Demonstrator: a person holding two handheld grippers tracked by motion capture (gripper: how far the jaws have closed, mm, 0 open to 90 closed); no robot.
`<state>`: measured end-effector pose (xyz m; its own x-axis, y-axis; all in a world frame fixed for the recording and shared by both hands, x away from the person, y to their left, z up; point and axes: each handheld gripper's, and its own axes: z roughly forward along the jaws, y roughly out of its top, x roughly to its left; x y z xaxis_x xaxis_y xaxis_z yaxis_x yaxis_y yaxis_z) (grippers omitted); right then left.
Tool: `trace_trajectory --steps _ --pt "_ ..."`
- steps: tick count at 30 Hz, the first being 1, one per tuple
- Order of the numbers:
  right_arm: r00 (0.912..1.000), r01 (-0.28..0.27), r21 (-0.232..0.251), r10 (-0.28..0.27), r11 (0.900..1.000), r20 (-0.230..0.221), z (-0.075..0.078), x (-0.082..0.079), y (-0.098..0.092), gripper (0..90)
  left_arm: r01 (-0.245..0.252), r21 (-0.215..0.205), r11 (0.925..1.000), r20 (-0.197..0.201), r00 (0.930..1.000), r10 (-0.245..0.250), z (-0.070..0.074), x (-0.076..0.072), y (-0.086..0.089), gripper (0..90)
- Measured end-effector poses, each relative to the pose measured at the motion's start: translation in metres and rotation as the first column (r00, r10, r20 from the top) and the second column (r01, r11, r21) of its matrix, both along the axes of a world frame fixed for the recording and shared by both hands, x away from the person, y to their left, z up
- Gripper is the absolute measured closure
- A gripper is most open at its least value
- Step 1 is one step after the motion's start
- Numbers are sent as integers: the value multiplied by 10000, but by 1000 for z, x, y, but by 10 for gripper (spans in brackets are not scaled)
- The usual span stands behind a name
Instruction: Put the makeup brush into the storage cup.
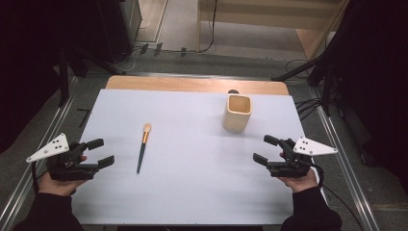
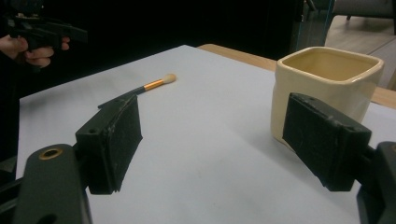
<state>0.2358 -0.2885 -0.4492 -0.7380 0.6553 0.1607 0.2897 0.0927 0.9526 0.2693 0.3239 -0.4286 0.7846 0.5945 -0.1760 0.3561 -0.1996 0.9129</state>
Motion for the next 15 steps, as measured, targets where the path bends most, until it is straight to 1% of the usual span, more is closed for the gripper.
trace_trajectory --steps 15 --pt "10000 -5 -49 5 10000 24 0 0 0 202 -51 -19 10000 51 10000 51 1 0 1 203"
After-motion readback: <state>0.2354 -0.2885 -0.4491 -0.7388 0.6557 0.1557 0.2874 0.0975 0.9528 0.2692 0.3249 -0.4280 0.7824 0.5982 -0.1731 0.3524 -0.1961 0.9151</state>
